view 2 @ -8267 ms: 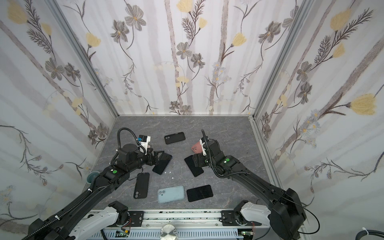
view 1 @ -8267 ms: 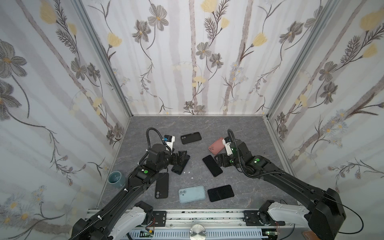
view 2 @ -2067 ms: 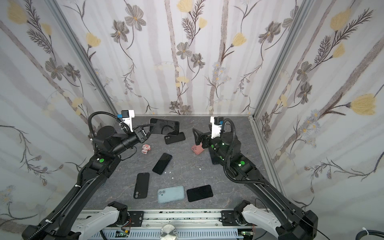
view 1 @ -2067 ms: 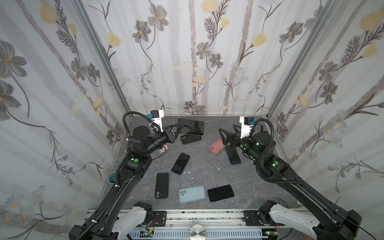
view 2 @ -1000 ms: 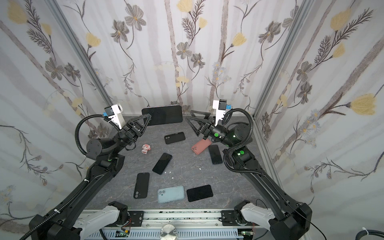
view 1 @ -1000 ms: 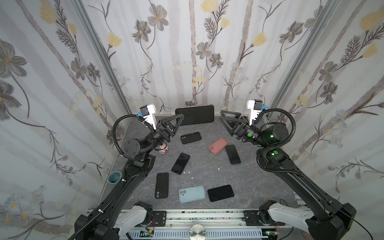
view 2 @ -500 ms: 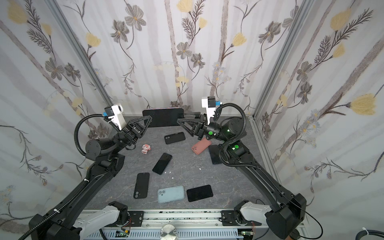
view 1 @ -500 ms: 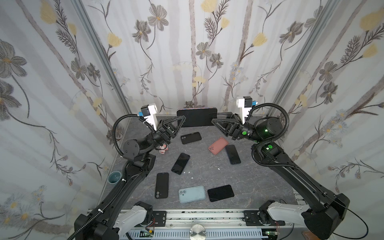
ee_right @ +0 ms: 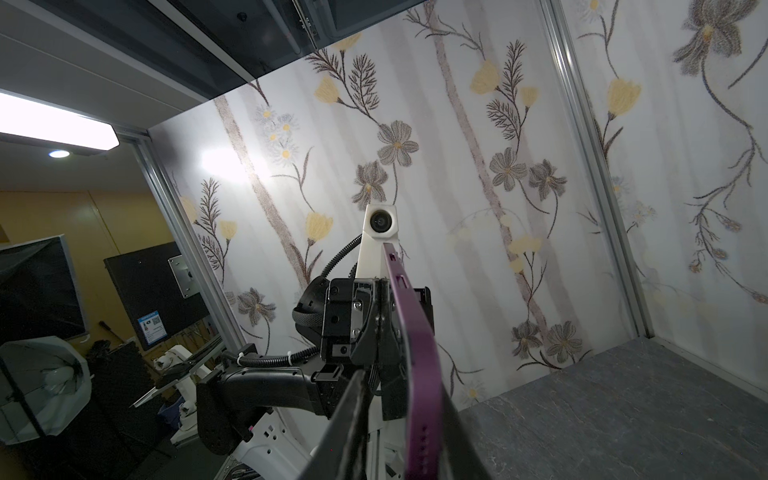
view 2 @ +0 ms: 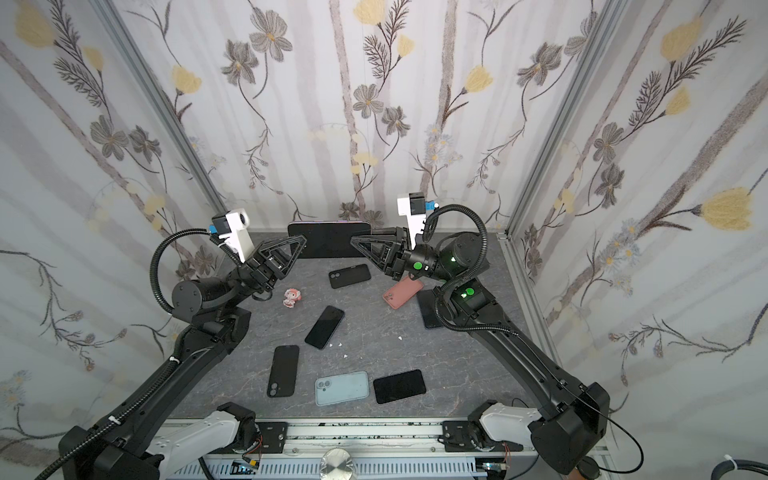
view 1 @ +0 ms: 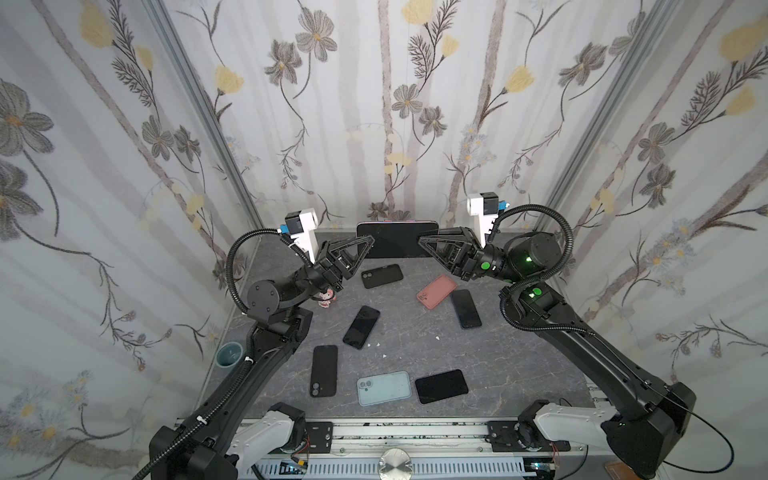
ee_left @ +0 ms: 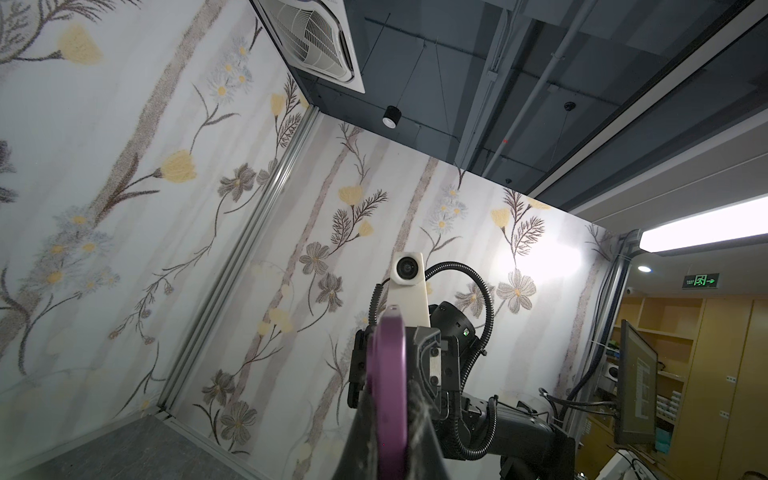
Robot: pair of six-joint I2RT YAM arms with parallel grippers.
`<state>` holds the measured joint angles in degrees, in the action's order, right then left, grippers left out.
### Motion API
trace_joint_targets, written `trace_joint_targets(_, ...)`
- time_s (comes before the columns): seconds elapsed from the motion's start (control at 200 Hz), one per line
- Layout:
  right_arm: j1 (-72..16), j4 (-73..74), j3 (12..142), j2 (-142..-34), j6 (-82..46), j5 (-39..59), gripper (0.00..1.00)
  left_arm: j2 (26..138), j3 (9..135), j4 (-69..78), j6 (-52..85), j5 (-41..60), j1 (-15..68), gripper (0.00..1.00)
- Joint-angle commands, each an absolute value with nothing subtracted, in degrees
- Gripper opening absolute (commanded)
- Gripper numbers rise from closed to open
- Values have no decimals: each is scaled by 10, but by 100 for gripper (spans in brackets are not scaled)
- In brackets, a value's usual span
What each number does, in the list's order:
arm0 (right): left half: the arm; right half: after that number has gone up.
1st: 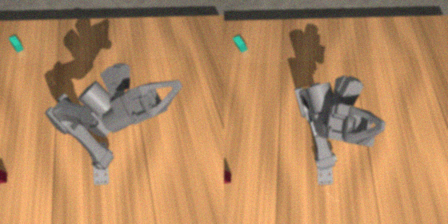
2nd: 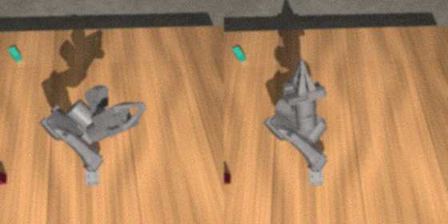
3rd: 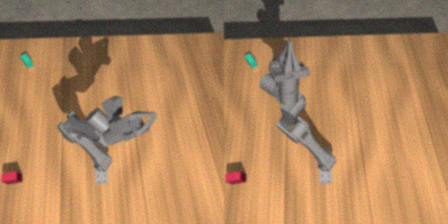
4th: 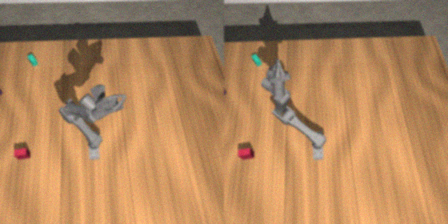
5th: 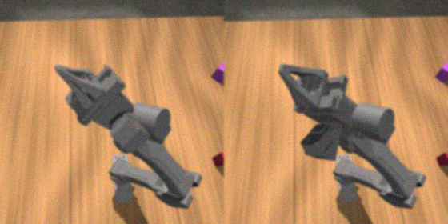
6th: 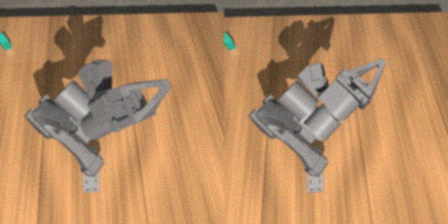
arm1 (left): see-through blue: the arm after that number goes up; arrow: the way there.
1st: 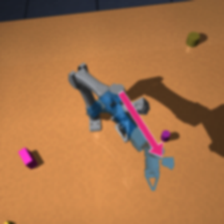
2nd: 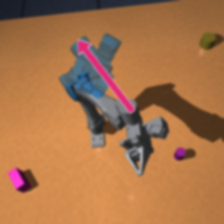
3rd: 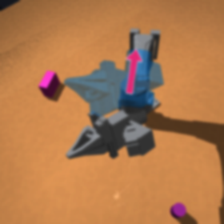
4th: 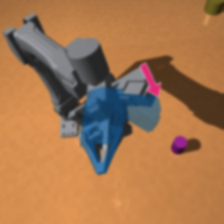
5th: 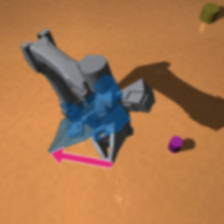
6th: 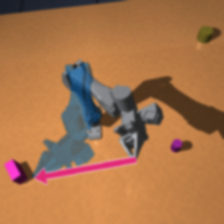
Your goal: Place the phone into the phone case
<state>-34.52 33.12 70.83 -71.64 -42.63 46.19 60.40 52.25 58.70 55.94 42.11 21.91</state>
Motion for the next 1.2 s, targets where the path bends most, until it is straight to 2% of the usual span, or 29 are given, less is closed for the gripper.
trace_joint_targets(0.0, -346, 360, 714, -716, -436, 475, 16, 602, 523, 624, 570, 420, 219, 0)
trace_joint_targets(0.3, -346, 303, 727, -708, -408, 431, 1, 590, 529, 565, 528, 395, 219, 0)
trace_joint_targets(0.33, -346, 296, 729, -706, -404, 427, 0, 586, 528, 555, 519, 387, 219, 7)
trace_joint_targets(0.425, -345, 281, 732, -706, -398, 419, 0, 577, 525, 532, 501, 362, 218, 7)
trace_joint_targets(0.495, -344, 277, 730, -705, -398, 418, 0, 577, 527, 527, 497, 359, 218, 17)
trace_joint_targets(0.589, -344, 278, 730, -706, -399, 418, 0, 578, 529, 524, 501, 359, 218, 22)
trace_joint_targets(0.679, -343, 279, 730, -705, -400, 420, 0, 575, 531, 518, 498, 351, 217, 51)
trace_joint_targets(0.704, -342, 279, 730, -703, -400, 420, 0, 573, 532, 512, 495, 347, 217, 56)
trace_joint_targets(0.789, -337, 276, 730, -699, -402, 415, 0, 562, 531, 486, 479, 321, 217, 58)
trace_joint_targets(0.899, -325, 263, 727, -691, -403, 405, 0, 546, 527, 444, 455, 283, 216, 68)
trace_joint_targets(1.094, -292, 232, 707, -671, -402, 367, 0, 507, 495, 387, 412, 185, 211, 69)
trace_joint_targets(1.194, -261, 155, 709, -666, -399, 322, 0, 494, 485, 355, 401, 144, 207, 69)
